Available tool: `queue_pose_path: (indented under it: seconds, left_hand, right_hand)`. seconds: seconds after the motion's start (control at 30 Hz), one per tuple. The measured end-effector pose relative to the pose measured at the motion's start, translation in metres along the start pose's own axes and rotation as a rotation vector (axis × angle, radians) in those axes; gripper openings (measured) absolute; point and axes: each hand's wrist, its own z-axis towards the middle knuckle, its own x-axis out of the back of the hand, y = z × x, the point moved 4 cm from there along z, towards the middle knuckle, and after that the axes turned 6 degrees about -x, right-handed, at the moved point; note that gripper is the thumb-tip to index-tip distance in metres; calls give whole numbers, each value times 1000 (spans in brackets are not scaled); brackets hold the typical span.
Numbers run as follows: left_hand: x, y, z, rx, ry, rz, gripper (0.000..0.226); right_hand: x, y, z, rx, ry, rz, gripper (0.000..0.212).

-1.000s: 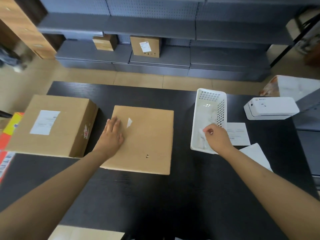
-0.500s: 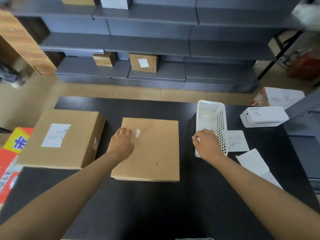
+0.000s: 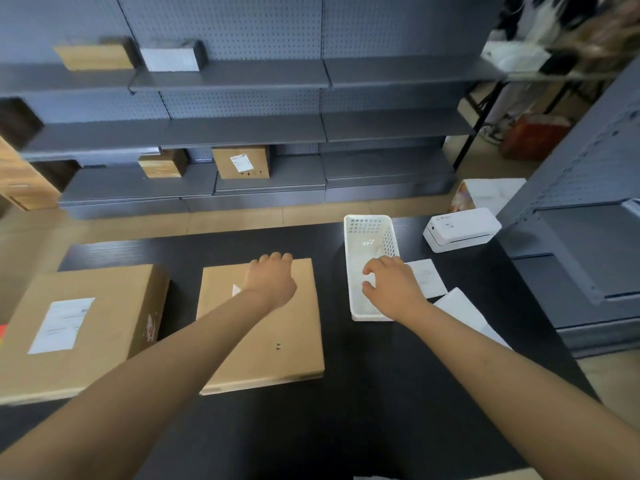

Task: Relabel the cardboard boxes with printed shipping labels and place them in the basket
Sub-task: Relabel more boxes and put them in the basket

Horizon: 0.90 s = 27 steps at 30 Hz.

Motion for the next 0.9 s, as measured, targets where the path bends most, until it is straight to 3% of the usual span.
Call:
queue_pose_path:
  seconds: [0.43, 0.9]
  left_hand:
    - [9, 175, 26, -31, 40, -28, 41]
    - [-1, 269, 59, -175, 21, -147, 40]
  right_hand:
    - [48, 168, -1, -8, 12, -23, 26]
    - [54, 235, 1, -31, -18, -66, 25]
